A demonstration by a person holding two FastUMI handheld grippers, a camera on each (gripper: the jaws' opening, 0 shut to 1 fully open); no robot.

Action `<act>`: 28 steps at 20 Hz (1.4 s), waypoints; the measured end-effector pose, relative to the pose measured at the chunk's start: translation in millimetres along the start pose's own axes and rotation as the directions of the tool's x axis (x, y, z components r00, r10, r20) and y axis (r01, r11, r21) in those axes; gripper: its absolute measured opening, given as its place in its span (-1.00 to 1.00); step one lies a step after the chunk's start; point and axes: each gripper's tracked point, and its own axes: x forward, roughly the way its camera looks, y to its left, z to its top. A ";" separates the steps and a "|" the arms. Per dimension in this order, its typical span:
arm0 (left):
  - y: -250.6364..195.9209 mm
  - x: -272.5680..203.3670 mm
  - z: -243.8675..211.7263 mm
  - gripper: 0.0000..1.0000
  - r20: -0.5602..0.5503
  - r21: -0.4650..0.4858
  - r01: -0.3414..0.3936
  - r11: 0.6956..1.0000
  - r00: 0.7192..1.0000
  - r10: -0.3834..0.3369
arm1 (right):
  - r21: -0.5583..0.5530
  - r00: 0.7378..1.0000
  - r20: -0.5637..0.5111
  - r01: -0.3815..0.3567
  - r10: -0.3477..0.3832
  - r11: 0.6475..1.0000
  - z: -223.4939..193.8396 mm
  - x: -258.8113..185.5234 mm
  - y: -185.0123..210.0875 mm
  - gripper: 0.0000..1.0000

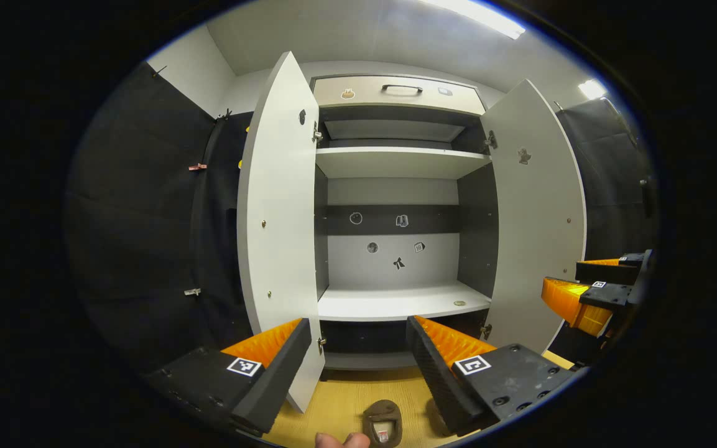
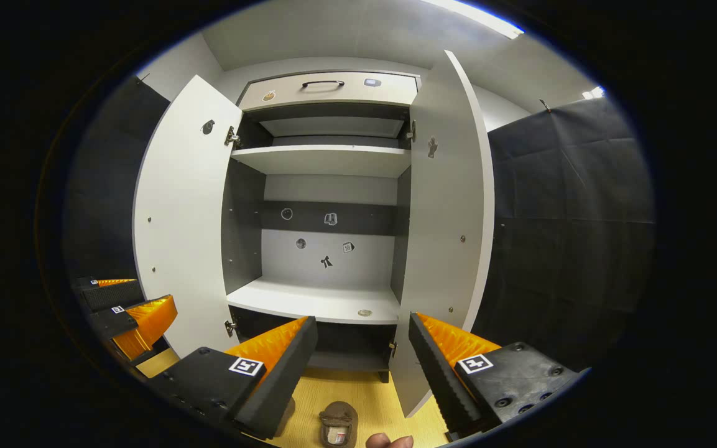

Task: Grab one shoe with the right hand and put it into the shoe cabinet, grab the other shoe with the left hand and put it into the shoe cabinet; then close the right door with the right hand and the left door with the left hand.

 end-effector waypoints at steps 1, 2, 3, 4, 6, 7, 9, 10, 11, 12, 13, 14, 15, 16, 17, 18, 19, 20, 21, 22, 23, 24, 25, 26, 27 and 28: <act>-0.9 0.6 1.0 0.94 0.001 0.000 0.002 1.000 1.000 -0.002 | 0.001 1.000 -0.001 0.001 -0.001 1.000 -0.3 0.5 -0.6 0.94; -1.6 1.7 1.2 0.94 0.003 0.000 0.004 1.000 1.000 -0.004 | 0.003 1.000 -0.001 0.001 -0.001 1.000 -0.3 1.4 -0.8 0.94; -1.6 1.7 1.3 0.94 0.004 0.001 0.005 1.000 1.000 -0.005 | 0.005 1.000 -0.002 -0.002 0.002 1.000 -0.5 2.2 -0.5 0.94; -1.1 2.1 2.6 0.94 0.008 0.003 0.004 1.000 1.000 -0.004 | 0.007 1.000 -0.005 -0.005 0.005 1.000 -1.3 2.8 0.2 0.95; -0.7 3.0 4.2 0.94 0.013 0.009 0.004 1.000 1.000 -0.004 | 0.008 1.000 -0.010 -0.013 0.013 1.000 -3.8 3.3 3.0 0.94; -0.6 3.8 3.8 0.94 0.017 0.013 0.004 1.000 1.000 -0.004 | 0.009 1.000 -0.014 -0.019 0.019 1.000 -5.6 3.0 4.4 0.94; 0.0 3.8 3.7 0.94 0.024 0.022 0.003 1.000 1.000 -0.004 | 0.011 0.999 -0.033 -0.036 0.037 0.999 -15.3 1.6 9.4 0.95; 0.7 3.4 3.5 0.94 0.026 0.027 0.003 1.000 1.000 -0.004 | 0.013 0.998 -0.050 -0.045 0.046 0.999 -23.2 0.9 11.9 0.95; 0.5 3.3 2.1 0.94 0.027 0.031 0.003 1.000 1.000 -0.003 | 0.012 0.996 -0.072 -0.051 0.051 0.999 -33.4 -0.1 13.3 0.95; 0.5 2.9 1.2 0.94 0.027 0.033 0.002 0.999 1.000 -0.003 | 0.011 0.994 -0.095 -0.058 0.059 0.998 -44.1 -1.8 15.4 0.95; 0.7 3.3 -1.6 0.94 0.024 0.033 0.003 0.999 1.000 -0.004 | 0.009 0.991 -0.119 -0.067 0.068 0.998 -56.0 -4.1 17.8 0.95; 1.2 3.5 -3.3 0.94 0.023 0.032 0.003 0.999 1.000 -0.004 | 0.007 0.987 -0.142 -0.075 0.075 0.997 -68.4 -5.4 20.5 0.95; 2.2 2.9 -5.6 0.94 0.021 0.032 0.001 0.999 1.000 -0.002 | 0.010 0.983 -0.166 -0.084 0.084 0.996 -81.9 -6.8 23.1 0.95; 2.8 2.5 -7.2 0.94 0.021 0.035 -0.001 0.999 1.000 0.000 | 0.019 0.976 -0.194 -0.095 0.097 0.995 -96.4 -9.3 26.9 0.95; 4.1 2.3 -8.8 0.94 0.022 0.041 -0.006 0.999 1.000 0.005 | 0.032 0.968 -0.224 -0.109 0.113 0.994 -112.7 -12.2 31.3 0.96; 5.4 1.3 -9.5 0.94 0.027 0.049 -0.013 0.999 1.000 0.012 | 0.050 0.959 -0.250 -0.126 0.134 0.991 -128.6 -15.8 36.2 0.96; 6.9 0.8 -10.5 0.94 0.033 0.056 -0.019 0.998 0.999 0.017 | 0.061 0.948 -0.281 -0.137 0.148 0.989 -146.4 -19.4 39.8 0.95; 7.0 -0.2 -11.6 0.94 0.037 0.063 -0.022 0.998 0.999 0.020 | 0.070 0.935 -0.316 -0.146 0.161 0.987 -166.1 -23.4 42.3 0.95; 7.2 -0.3 -14.2 0.94 0.038 0.069 -0.026 0.997 0.999 0.024 | 0.076 0.921 -0.351 -0.153 0.170 0.985 -185.1 -28.1 44.5 0.96; 8.0 -0.4 -17.0 0.94 0.036 0.074 -0.030 0.997 0.999 0.028 | 0.081 0.907 -0.380 -0.163 0.182 0.983 -202.3 -31.8 47.0 0.96; 8.2 -1.1 -20.9 0.94 0.030 0.075 -0.034 0.997 0.999 0.031 | 0.085 0.894 -0.407 -0.170 0.190 0.982 -218.2 -33.7 49.7 0.96; 8.1 -1.4 -24.9 0.94 0.021 0.074 -0.037 0.997 0.999 0.035 | 0.096 0.878 -0.433 -0.180 0.204 0.979 -234.8 -35.8 52.4 0.96; 8.2 -1.7 -30.1 0.94 0.008 0.069 -0.040 0.997 0.999 0.040 | 0.115 0.859 -0.462 -0.186 0.218 0.976 -252.7 -36.8 56.3 0.96; 8.4 -1.9 -34.4 0.94 -0.004 0.060 -0.044 0.997 0.999 0.044 | 0.137 0.843 -0.488 -0.182 0.226 0.974 -267.0 -36.8 58.9 0.96; 7.5 -2.0 -38.2 0.94 -0.012 0.051 -0.043 0.998 0.999 0.044 | 0.168 0.824 -0.516 -0.173 0.236 0.970 -283.7 -35.4 61.7 0.96; 7.8 -2.3 -40.8 0.94 -0.017 0.045 -0.044 0.998 0.999 0.045 | 0.188 0.810 -0.536 -0.161 0.238 0.969 -296.9 -34.5 63.3 0.96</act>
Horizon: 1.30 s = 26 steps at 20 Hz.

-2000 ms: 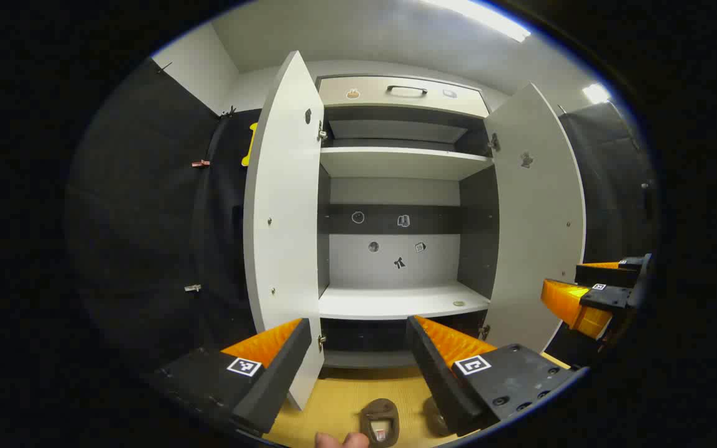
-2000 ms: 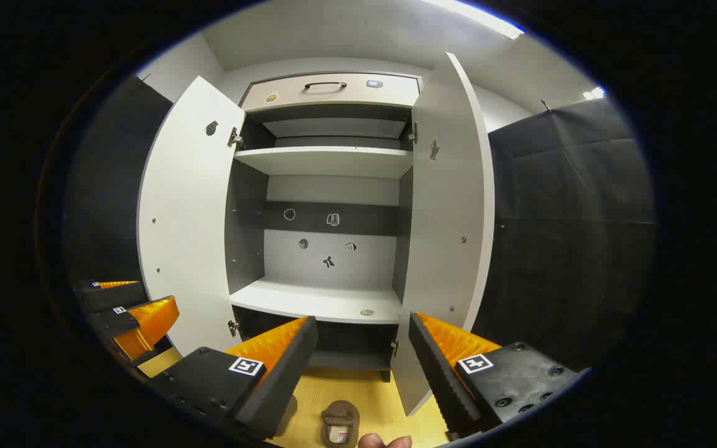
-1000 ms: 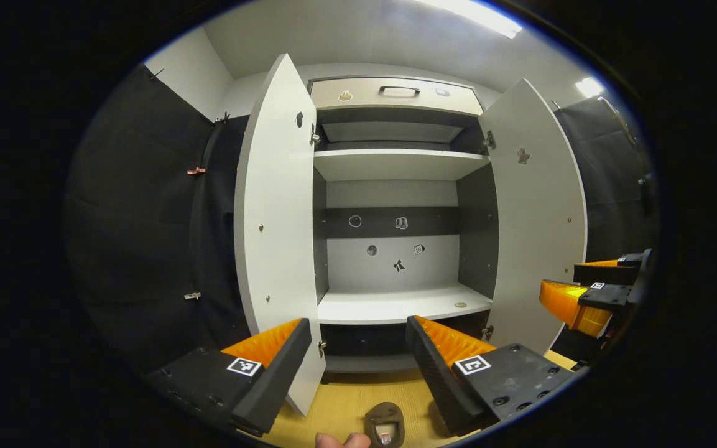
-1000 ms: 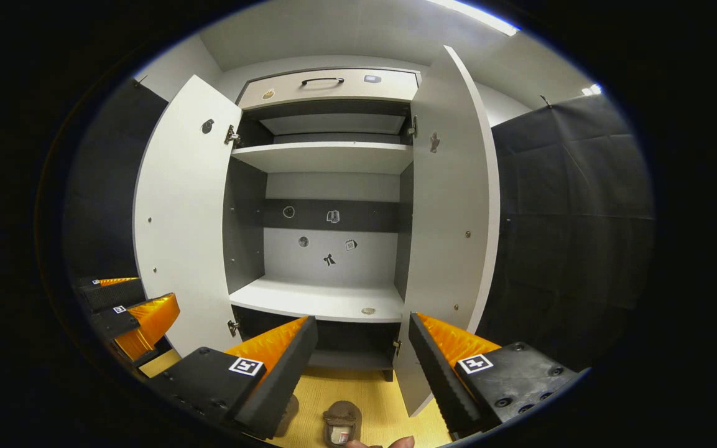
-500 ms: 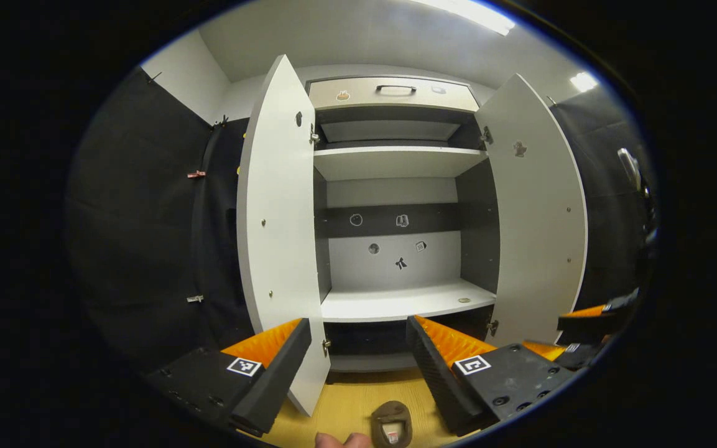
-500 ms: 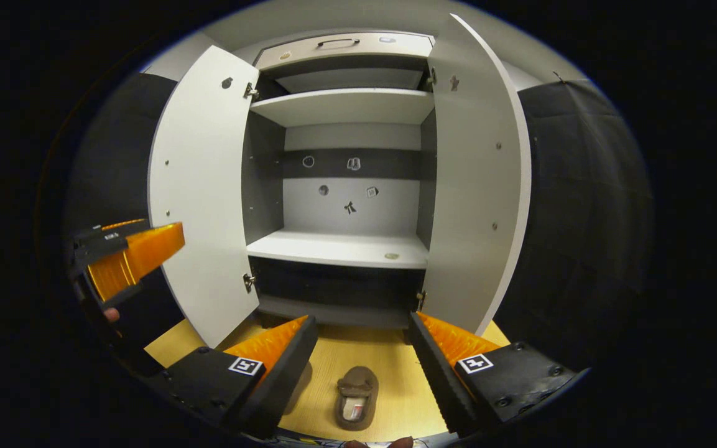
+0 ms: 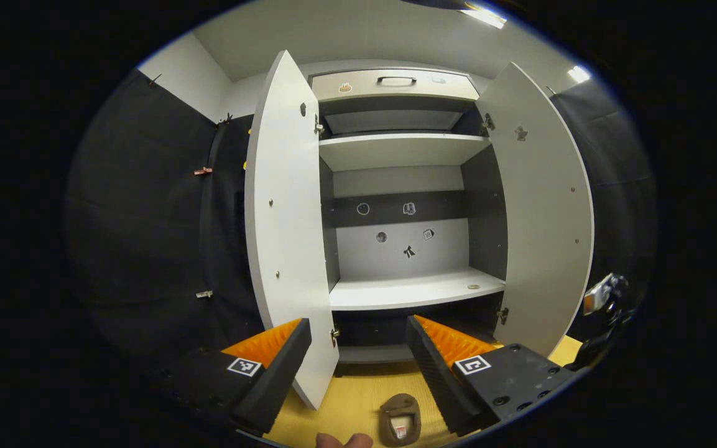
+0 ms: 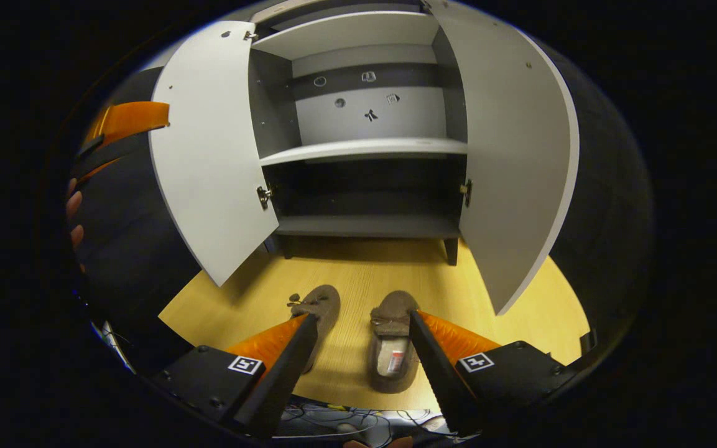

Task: Grab one shoe with the right hand and put it into the shoe cabinet, grab the other shoe with the left hand and put it into the shoe cabinet; then close the right door with the right hand and the left door with the left hand.

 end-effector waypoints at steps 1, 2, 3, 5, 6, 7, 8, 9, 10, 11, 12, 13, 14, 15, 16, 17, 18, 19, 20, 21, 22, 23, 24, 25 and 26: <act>1.4 0.2 -3.8 0.94 -0.005 0.002 -0.004 1.000 1.000 0.004 | 0.022 1.000 -0.024 0.005 -0.004 1.000 -10.3 9.9 -2.8 0.97; 3.9 0.7 -7.1 0.94 -0.011 0.008 -0.010 1.000 1.000 0.010 | 0.038 0.999 -0.048 0.013 -0.011 0.999 -19.9 19.0 -6.6 0.98; 4.8 0.8 -10.3 0.94 -0.016 0.013 -0.014 1.000 1.000 0.014 | 0.047 0.997 -0.070 0.021 -0.018 0.999 -28.8 27.6 -9.8 0.97; 9.7 1.4 -15.5 0.94 -0.026 0.012 -0.024 1.000 0.999 0.024 | 0.051 0.993 -0.116 0.027 -0.021 0.998 -48.7 43.5 -14.8 0.98; 12.1 1.6 -18.3 0.94 -0.034 0.006 -0.029 1.000 0.999 0.029 | 0.048 0.991 -0.136 0.029 -0.022 0.998 -57.2 50.7 -15.5 0.98; 14.9 2.5 -22.7 0.94 -0.042 -0.001 -0.033 0.999 0.999 0.033 | 0.044 0.988 -0.151 0.023 -0.016 0.999 -64.7 58.5 -14.5 0.99; 18.1 3.0 -26.3 0.94 -0.051 -0.006 -0.037 0.999 0.998 0.037 | 0.037 0.987 -0.162 0.022 -0.016 0.999 -71.9 65.2 -13.3 0.98; 21.1 4.2 -30.8 0.94 -0.059 -0.008 -0.041 0.999 0.997 0.041 | 0.033 0.985 -0.174 0.020 -0.014 0.999 -79.4 73.1 -12.5 0.97; 24.0 5.1 -33.5 0.94 -0.065 -0.005 -0.045 0.999 0.997 0.045 | 0.034 0.983 -0.185 0.026 -0.019 0.999 -84.5 82.0 -12.3 0.97; 27.5 5.5 -37.2 0.94 -0.070 -0.001 -0.049 0.999 0.996 0.049 | 0.038 0.980 -0.196 0.037 -0.029 0.999 -89.6 93.3 -14.1 0.96; 30.9 6.5 -40.1 0.94 -0.075 0.006 -0.053 0.999 0.996 0.054 | 0.047 0.978 -0.203 0.054 -0.043 0.997 -92.3 102.7 -16.8 0.95; 33.4 7.1 -42.4 0.94 -0.080 0.012 -0.057 0.998 0.995 0.058 | 0.061 0.977 -0.206 0.066 -0.053 0.996 -94.1 112.4 -17.6 0.95; 36.4 7.8 -45.1 0.94 -0.087 0.016 -0.062 0.998 0.994 0.063 | 0.074 0.977 -0.206 0.074 -0.057 0.995 -94.6 122.2 -17.0 0.95; 39.5 8.9 -48.7 0.94 -0.095 0.019 -0.067 0.998 0.993 0.068 | 0.080 0.977 -0.202 0.084 -0.066 0.993 -94.9 131.7 -17.5 0.92; 43.0 9.2 -51.2 0.94 -0.103 0.021 -0.073 0.997 0.992 0.075 | 0.079 0.977 -0.199 0.096 -0.078 0.992 -95.6 141.8 -18.8 0.87; 46.0 10.2 -54.4 0.94 -0.111 0.022 -0.079 0.997 0.991 0.081 | 0.081 0.976 -0.198 0.111 -0.093 0.990 -96.4 149.8 -20.4 0.83; 48.9 10.7 -56.3 0.94 -0.116 0.024 -0.085 0.996 0.989 0.087 | 0.086 0.976 -0.187 0.128 -0.110 0.988 -94.0 157.3 -22.7 0.80; 51.9 11.5 -59.1 0.94 -0.120 0.026 -0.090 0.996 0.988 0.093 | 0.089 0.976 -0.174 0.150 -0.133 0.985 -91.7 164.9 -27.3 0.70; 54.5 12.6 -62.0 0.94 -0.126 0.027 -0.094 0.995 0.987 0.097 | 0.090 0.973 -0.165 0.177 -0.160 0.980 -89.9 169.5 -33.0 0.62; 56.7 12.4 -65.6 0.94 -0.134 0.027 -0.096 0.995 0.986 0.099 | 0.092 0.970 -0.159 0.200 -0.184 0.975 -89.8 172.5 -39.1 0.39; 58.4 13.1 -68.7 0.94 -0.141 0.027 -0.096 0.995 0.985 0.099 | 0.086 0.963 -0.160 0.231 -0.216 0.969 -90.5 172.2 -46.7 0.17; 60.0 14.9 -72.1 0.94 -0.149 0.025 -0.096 0.995 0.984 0.099 | 0.101 0.966 -0.156 0.224 -0.207 0.969 -86.6 170.3 -46.8 -0.50; 61.6 16.2 -73.2 0.94 -0.153 0.023 -0.095 0.995 0.983 0.098 | 0.094 0.966 -0.169 0.215 -0.198 0.972 -90.3 171.3 -45.3 -0.51; 61.7 17.0 -74.3 0.94 -0.153 0.021 -0.093 0.995 0.984 0.095 | 0.093 0.966 -0.164 0.216 -0.199 0.972 -83.5 162.9 -47.5 -0.67; 61.4 19.4 -74.5 0.94 -0.152 0.019 -0.089 0.996 0.984 0.091 | 0.091 0.969 -0.163 0.204 -0.188 0.975 -82.2 165.5 -45.8 -0.84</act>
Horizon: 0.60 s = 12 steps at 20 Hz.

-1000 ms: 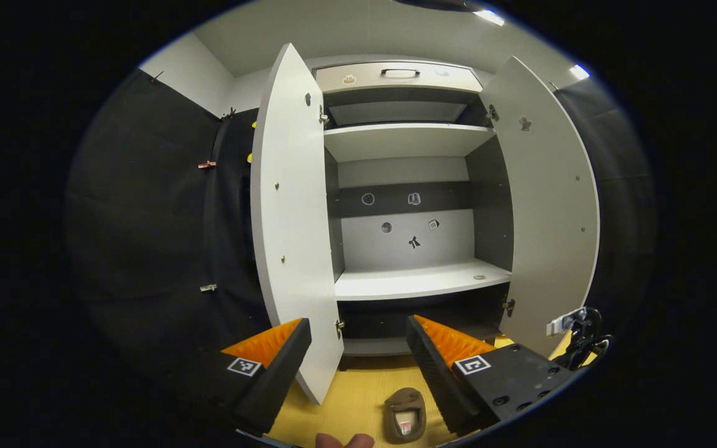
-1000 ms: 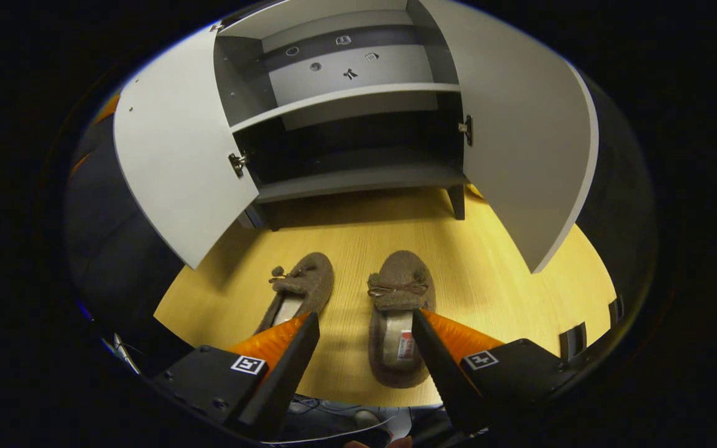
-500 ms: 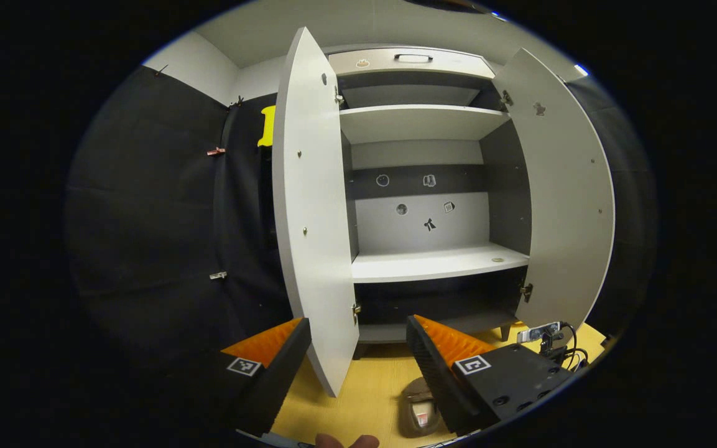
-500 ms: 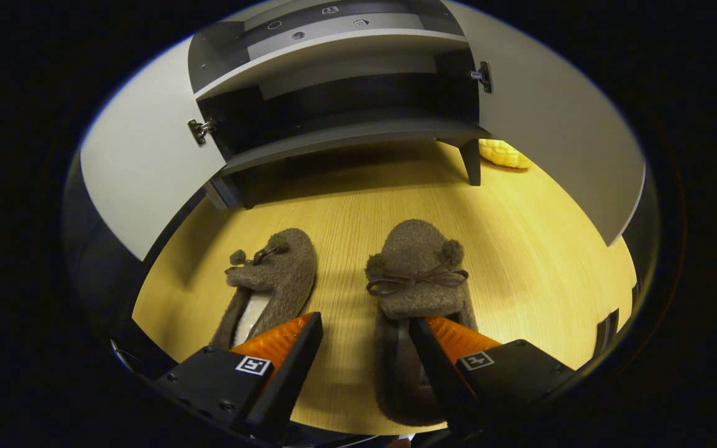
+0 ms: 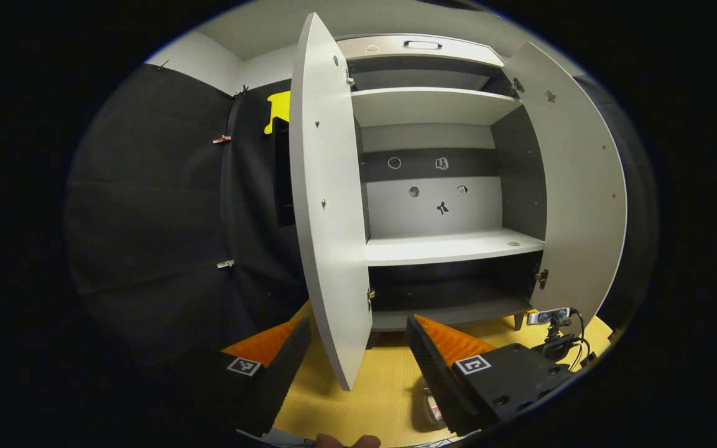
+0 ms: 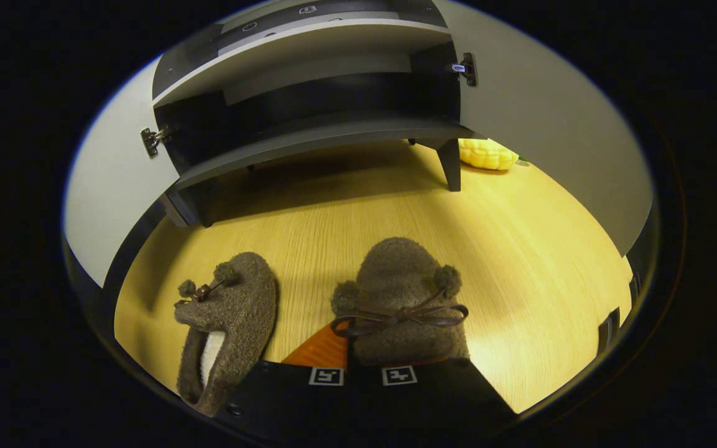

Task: Grab one shoe with the right hand and put it into the shoe cabinet, grab the other shoe with the left hand and put it into the shoe cabinet; then close the right door with the right hand and the left door with the left hand.

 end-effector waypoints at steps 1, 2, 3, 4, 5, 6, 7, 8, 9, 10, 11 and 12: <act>-1.0 2.0 -1.1 0.94 0.000 0.000 0.005 1.000 1.000 -0.005 | 0.004 1.000 0.004 -0.003 0.003 1.000 6.3 -6.1 -0.3 -0.84; -2.5 3.5 -1.1 0.94 0.000 0.001 0.011 1.000 1.000 -0.011 | 0.006 1.000 0.013 -0.006 0.006 1.000 14.8 -15.4 -0.1 -0.84; -4.8 5.5 -0.6 0.94 0.002 0.002 0.019 1.000 1.000 -0.019 | 0.007 0.999 0.030 -0.013 0.013 1.000 28.2 -25.2 0.3 -0.84; -7.0 6.7 0.2 0.94 0.004 0.002 0.026 1.000 1.000 -0.026 | 0.004 0.999 0.047 -0.024 0.024 1.000 41.3 -36.6 2.5 -0.84; -9.1 7.7 -0.7 0.94 0.005 0.001 0.031 1.000 1.000 -0.031 | -0.002 0.997 0.066 -0.036 0.036 0.999 58.3 -49.7 4.8 -0.84; -11.7 8.9 -1.0 0.94 0.004 -0.003 0.037 0.999 0.999 -0.037 | -0.010 0.995 0.084 -0.048 0.049 0.999 74.5 -63.7 6.5 -0.84; -14.8 9.8 -1.9 0.94 0.001 -0.008 0.044 0.999 0.999 -0.044 | -0.019 0.993 0.101 -0.060 0.062 0.998 92.1 -77.0 9.2 -0.84; -17.6 10.5 -2.0 0.94 0.000 -0.012 0.050 0.999 0.999 -0.050 | -0.032 0.991 0.112 -0.066 0.069 0.997 108.4 -91.4 11.6 -0.84; -21.6 11.4 -3.2 0.94 -0.002 -0.014 0.058 0.998 0.998 -0.058 | -0.039 0.989 0.128 -0.067 0.071 0.997 126.0 -106.5 12.8 -0.84; -24.7 11.1 -4.1 0.94 -0.002 -0.012 0.066 0.998 0.998 -0.066 | -0.044 0.987 0.142 -0.068 0.074 0.997 145.1 -120.5 15.7 -0.84; -27.6 11.9 -5.0 0.94 -0.002 -0.006 0.073 0.997 0.997 -0.073 | -0.048 0.985 0.155 -0.069 0.075 0.996 162.1 -135.1 18.7 -0.84; -30.6 12.4 -5.0 0.94 0.000 0.002 0.079 0.997 0.997 -0.079 | -0.053 0.982 0.170 -0.069 0.077 0.996 179.9 -148.1 21.5 -0.84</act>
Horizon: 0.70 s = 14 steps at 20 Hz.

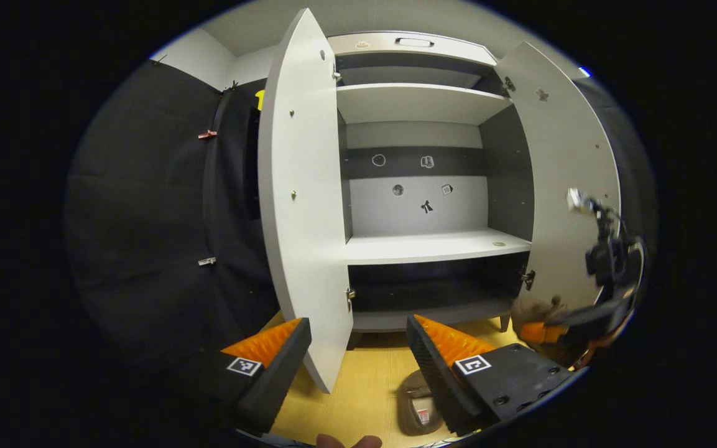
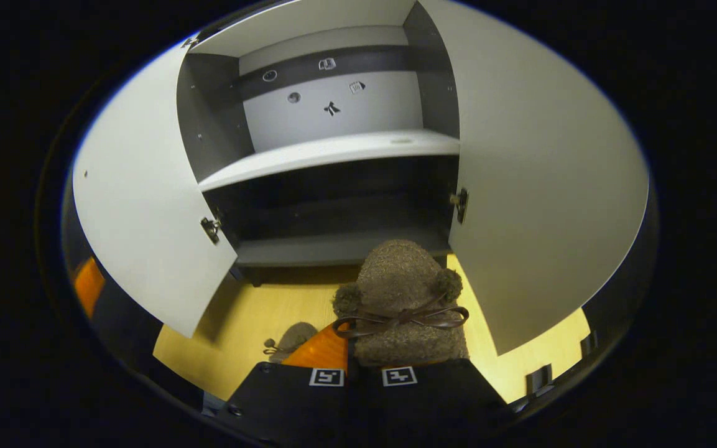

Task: Grab one shoe with the right hand and put it into the shoe cabinet, grab the other shoe with the left hand and put it into the shoe cabinet; then close the right door with the right hand and the left door with the left hand.

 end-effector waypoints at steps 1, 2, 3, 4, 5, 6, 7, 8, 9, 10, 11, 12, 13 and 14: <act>-1.9 0.6 -1.3 0.94 0.002 0.006 0.006 1.000 1.000 -0.006 | -0.005 1.000 0.013 -0.002 0.003 1.000 19.7 -8.2 4.1 -0.84; -3.6 1.1 -2.0 0.94 0.003 0.010 0.011 1.000 1.000 -0.011 | -0.008 1.000 0.026 -0.007 0.008 1.000 38.7 -14.2 7.8 -0.84; -5.5 0.9 -2.9 0.94 0.003 0.008 0.016 1.000 1.000 -0.016 | -0.010 0.999 0.037 -0.020 0.020 1.000 57.3 -18.5 12.9 -0.84; -7.7 0.4 -3.2 0.94 0.002 0.002 0.023 1.000 1.000 -0.023 | -0.013 0.999 0.043 -0.032 0.033 0.999 73.6 -19.6 17.8 -0.84; -10.2 0.0 -4.1 0.94 0.000 -0.003 0.030 1.000 1.000 -0.030 | -0.010 0.998 0.053 -0.042 0.042 0.999 91.6 -21.1 20.5 -0.84; -12.4 -0.4 -4.6 0.94 -0.001 -0.005 0.037 0.999 0.999 -0.037 | -0.011 0.996 0.063 -0.057 0.057 0.998 112.5 -23.3 24.9 -0.84; -13.9 -0.6 -6.1 0.94 -0.002 -0.003 0.043 0.999 0.999 -0.043 | -0.014 0.994 0.084 -0.071 0.071 0.997 130.9 -20.1 31.2 -0.84; -14.5 -0.8 -5.9 0.94 -0.001 0.001 0.047 0.999 0.999 -0.047 | -0.010 0.992 0.096 -0.079 0.079 0.997 147.4 -14.1 35.4 -0.85; -15.3 -0.6 -6.8 0.94 -0.001 0.004 0.052 0.999 0.999 -0.051 | -0.003 0.991 0.104 -0.082 0.082 0.997 162.4 -6.4 37.8 -0.84; -15.7 -0.7 -6.6 0.94 0.000 0.004 0.055 0.998 0.998 -0.055 | 0.001 0.989 0.125 -0.081 0.080 0.997 181.8 4.3 40.5 -0.85; -15.5 -0.7 -7.4 0.94 -0.001 0.003 0.057 0.998 0.998 -0.057 | 0.001 0.986 0.145 -0.080 0.079 0.997 198.5 15.5 42.8 -0.85; -15.7 -1.1 -8.2 0.94 -0.004 -0.002 0.060 0.998 0.998 -0.060 | -0.005 0.984 0.160 -0.074 0.074 0.997 211.1 27.9 44.4 -0.85; -15.6 -1.8 -9.4 0.94 -0.006 -0.007 0.061 0.998 0.998 -0.061 | -0.007 0.984 0.165 -0.070 0.070 0.998 222.4 40.9 45.6 -0.84; -15.4 -2.2 -10.0 0.94 -0.009 -0.012 0.061 0.998 0.998 -0.062 | -0.003 0.982 0.173 -0.071 0.071 0.997 233.0 52.7 47.6 -0.85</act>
